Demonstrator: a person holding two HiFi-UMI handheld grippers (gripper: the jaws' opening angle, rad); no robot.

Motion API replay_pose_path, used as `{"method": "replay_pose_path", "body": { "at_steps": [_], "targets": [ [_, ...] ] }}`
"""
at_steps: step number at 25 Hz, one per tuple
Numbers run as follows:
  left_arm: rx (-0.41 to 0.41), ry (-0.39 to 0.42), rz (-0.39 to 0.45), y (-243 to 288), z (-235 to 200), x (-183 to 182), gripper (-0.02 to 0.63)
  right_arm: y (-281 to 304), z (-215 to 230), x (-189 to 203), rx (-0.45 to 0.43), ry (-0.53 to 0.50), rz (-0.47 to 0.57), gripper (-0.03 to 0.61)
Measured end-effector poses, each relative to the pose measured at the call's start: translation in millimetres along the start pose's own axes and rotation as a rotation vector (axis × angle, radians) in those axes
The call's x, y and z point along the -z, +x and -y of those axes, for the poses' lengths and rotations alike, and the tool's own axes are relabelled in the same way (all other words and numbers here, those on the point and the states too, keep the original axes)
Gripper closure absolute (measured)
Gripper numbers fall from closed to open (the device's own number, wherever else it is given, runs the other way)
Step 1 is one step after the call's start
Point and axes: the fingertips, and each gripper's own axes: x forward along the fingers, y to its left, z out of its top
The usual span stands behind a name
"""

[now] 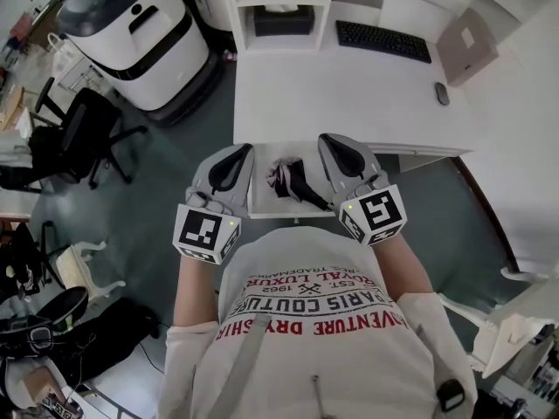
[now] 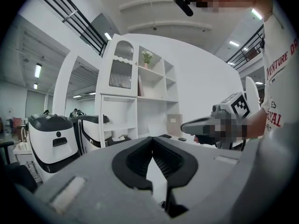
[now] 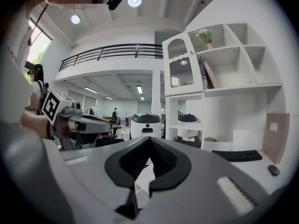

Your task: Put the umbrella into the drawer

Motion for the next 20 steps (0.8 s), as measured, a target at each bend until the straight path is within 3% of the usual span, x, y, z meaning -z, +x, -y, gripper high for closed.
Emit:
{"method": "replay_pose_path", "body": {
  "at_steps": [20],
  "targets": [
    [-0.016,0.053,-0.032,3.0,-2.0,-0.2,0.607,-5.2,8.9,-0.4,0.045,-0.008,0.008,0.578]
  ]
}}
